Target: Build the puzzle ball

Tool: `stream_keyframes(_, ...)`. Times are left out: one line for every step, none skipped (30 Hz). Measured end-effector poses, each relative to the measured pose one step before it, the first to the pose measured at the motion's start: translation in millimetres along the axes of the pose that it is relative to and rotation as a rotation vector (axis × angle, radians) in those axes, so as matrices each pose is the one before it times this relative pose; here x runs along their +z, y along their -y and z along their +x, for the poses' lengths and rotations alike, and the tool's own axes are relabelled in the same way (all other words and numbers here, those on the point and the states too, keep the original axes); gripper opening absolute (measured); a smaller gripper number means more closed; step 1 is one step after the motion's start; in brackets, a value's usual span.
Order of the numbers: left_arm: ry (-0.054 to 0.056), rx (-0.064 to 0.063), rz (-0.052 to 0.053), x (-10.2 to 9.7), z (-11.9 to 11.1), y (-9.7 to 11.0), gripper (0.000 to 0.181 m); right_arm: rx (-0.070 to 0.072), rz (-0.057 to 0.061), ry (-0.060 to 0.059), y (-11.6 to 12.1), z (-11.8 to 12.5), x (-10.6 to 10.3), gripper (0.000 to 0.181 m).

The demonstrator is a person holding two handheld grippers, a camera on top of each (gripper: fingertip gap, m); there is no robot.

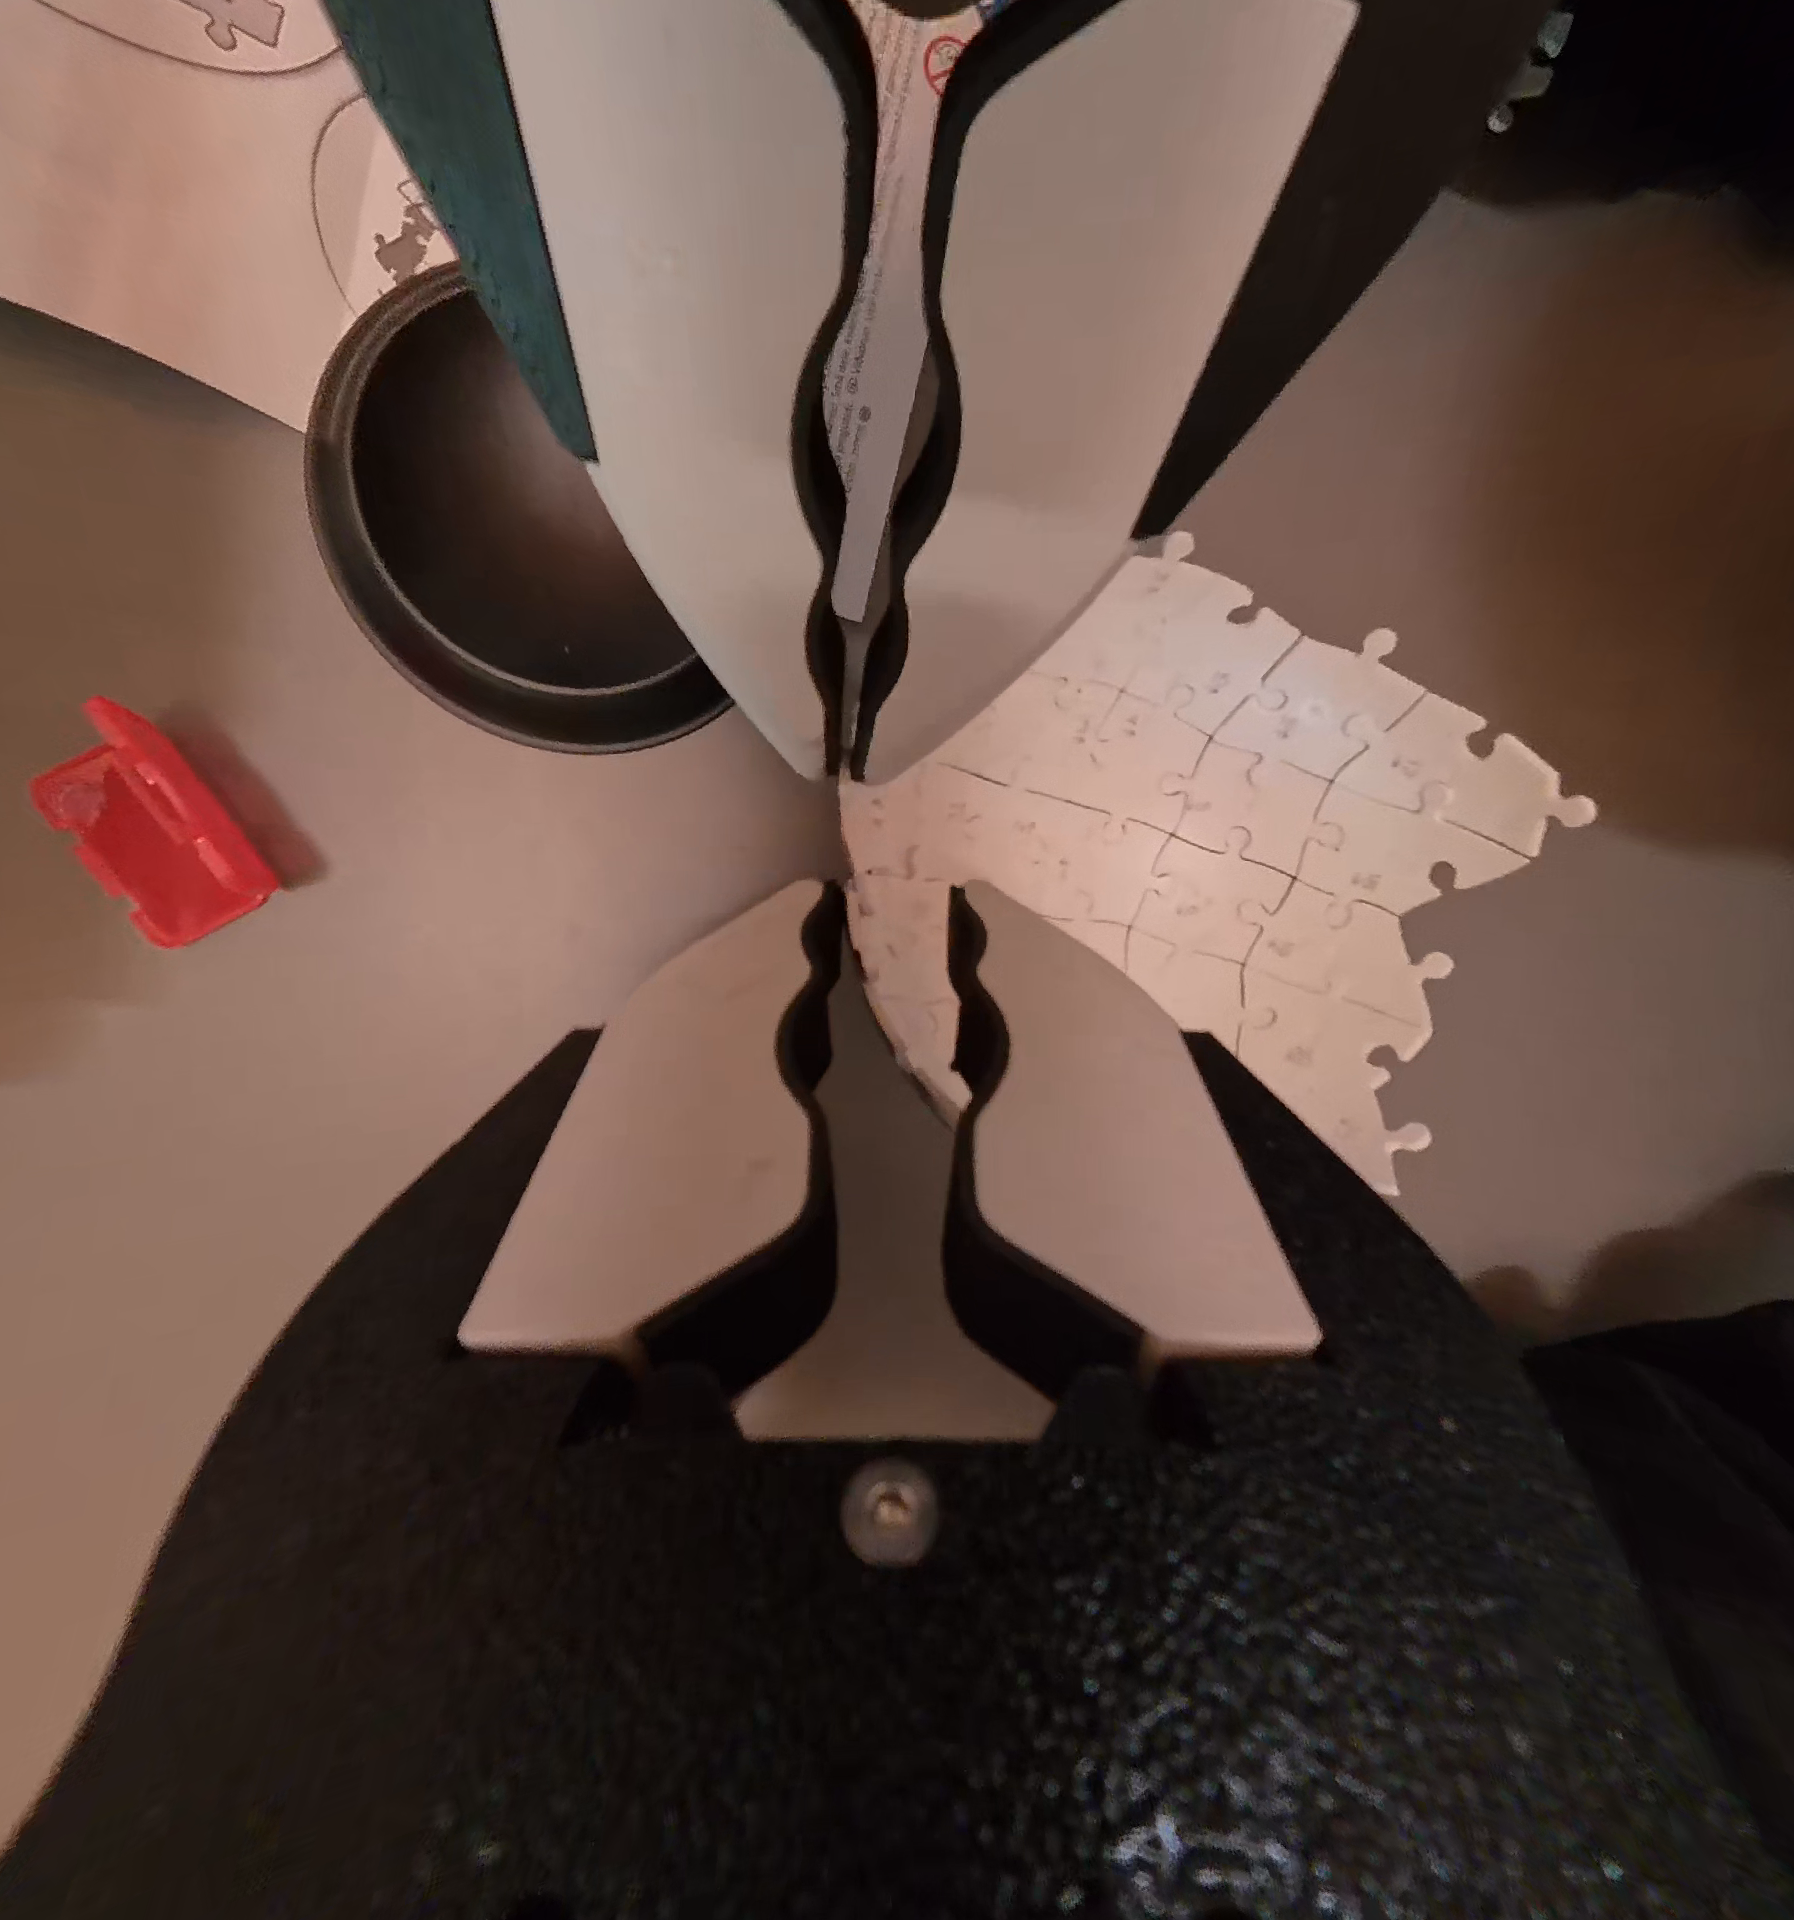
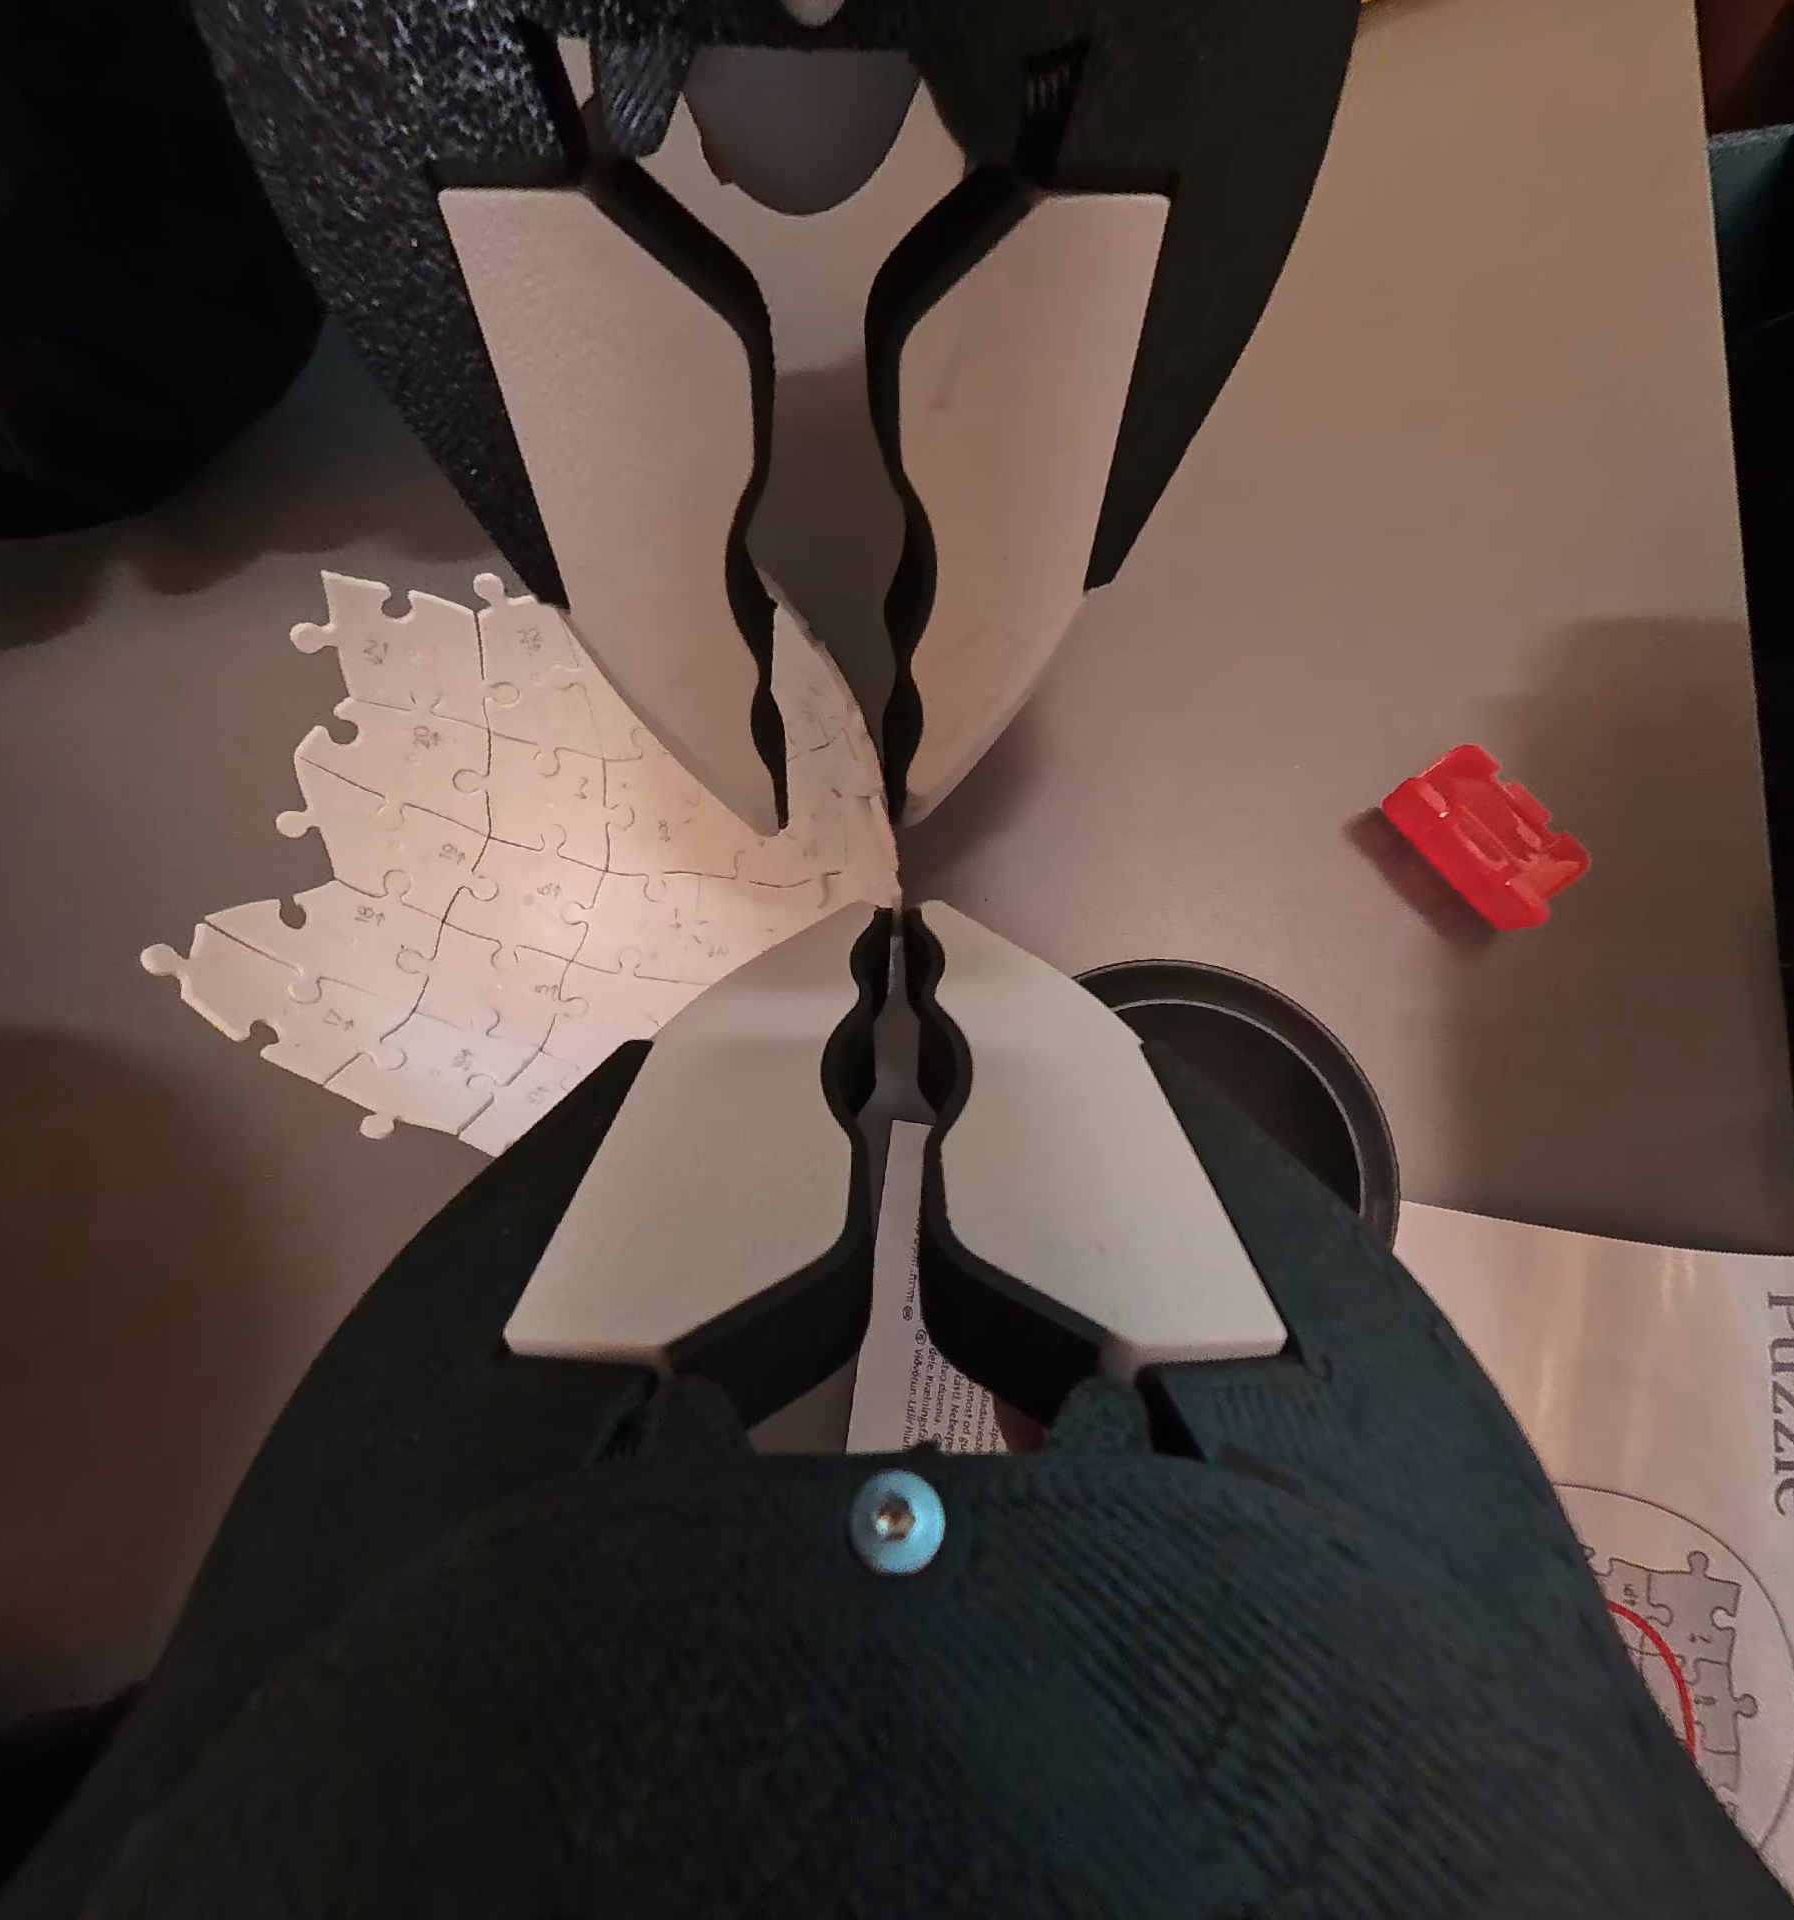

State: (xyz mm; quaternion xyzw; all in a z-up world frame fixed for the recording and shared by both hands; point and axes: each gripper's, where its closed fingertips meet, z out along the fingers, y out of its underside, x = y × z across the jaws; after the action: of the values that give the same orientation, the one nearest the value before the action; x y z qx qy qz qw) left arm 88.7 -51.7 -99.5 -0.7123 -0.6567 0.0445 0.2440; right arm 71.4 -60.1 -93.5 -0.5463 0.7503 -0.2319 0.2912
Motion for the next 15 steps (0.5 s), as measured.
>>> stream_keyframes(0.0, -0.0032, -0.0002, 0.06, -0.32, -0.25, 0.019, 0.0048, 0.005, 0.0011, 0.47, -0.09, -0.05, 0.003)
stream_keyframes(-0.0002, -0.0008, 0.0009, 0.19, -0.16, -0.19, 0.019, 0.0044, 0.0042, -0.0017, 0.26, 0.21, 0.1, 0.003)
stream_keyframes(0.0013, -0.0002, -0.0009, 0.18, -0.43, -0.15, 0.019, 0.0017, 0.0002, -0.0015, -0.24, 0.16, 0.3, 0.003)
stream_keyframes(0.0021, -0.0015, -0.0015, 0.2, -0.36, -0.14, 0.018, -0.0001, -0.0012, 0.0004, -0.21, -0.25, 0.33, 0.003)
stream_keyframes(0.0015, -0.0011, -0.0007, 0.16, -0.18, 0.15, 0.018, 0.0016, -0.0012, -0.0016, -0.15, 0.09, 0.2, 0.003)
stream_keyframes(0.0024, -0.0009, -0.0007, 0.13, -0.21, 0.27, 0.018, 0.0025, -0.0004, -0.0001, 0.05, 0.11, 0.27, 0.003)
stream_keyframes(0.0034, -0.003, -0.0002, -0.11, -0.3, 0.32, 0.017, 0.0037, 0.0005, 0.0017, 0.07, -0.28, 0.26, 0.003)
stream_keyframes(0.0017, -0.005, 0.0016, -0.21, -0.09, 0.64, 0.016, 0.0036, -0.0022, 0.0047, -0.35, -0.66, 0.56, 0.003)
stream_keyframes(-0.0003, -0.0029, 0.0026, -0.32, 0.18, 0.76, 0.016, 0.0012, -0.0026, 0.0023, -0.4, -0.39, 0.73, 0.003)
stream_keyframes(0.0038, 0.0003, -0.0002, -0.29, -0.32, 0.0, 0.016, 0.0022, -0.0029, 0.0029, -0.47, -0.42, 0.93, 0.003)
stream_keyframes(0.0049, 0.0021, -0.003, -0.15, -0.6, -0.61, 0.015, 0.0041, 0.0022, -0.002, 0.22, 0.41, 0.38, 0.003)
stream_keyframes(0.0018, 0.0033, -0.0011, -0.21, -0.01, -0.46, 0.015, 0.0037, 0.0015, 0.0007, 0.29, 0.15, 0.05, 0.003)
stream_keyframes(0.0004, 0.0034, 0.0012, -0.31, 0.24, -0.04, 0.015, 0.0017, 0.002, 0.0013, 0.22, 0.05, -0.13, 0.003)
stream_keyframes(0.0008, 0.0002, 0.0005, -0.11, 0.02, 0.15, 0.015, 0.0003, 0.003, 0.0017, 0.39, -0.03, -0.13, 0.003)
stream_keyframes(0.0011, -0.0026, -0.0013, 0.08, -0.32, -0.07, 0.014, 0.0014, 0.0, -0.0006, -0.17, 0.14, 0.07, 0.003)
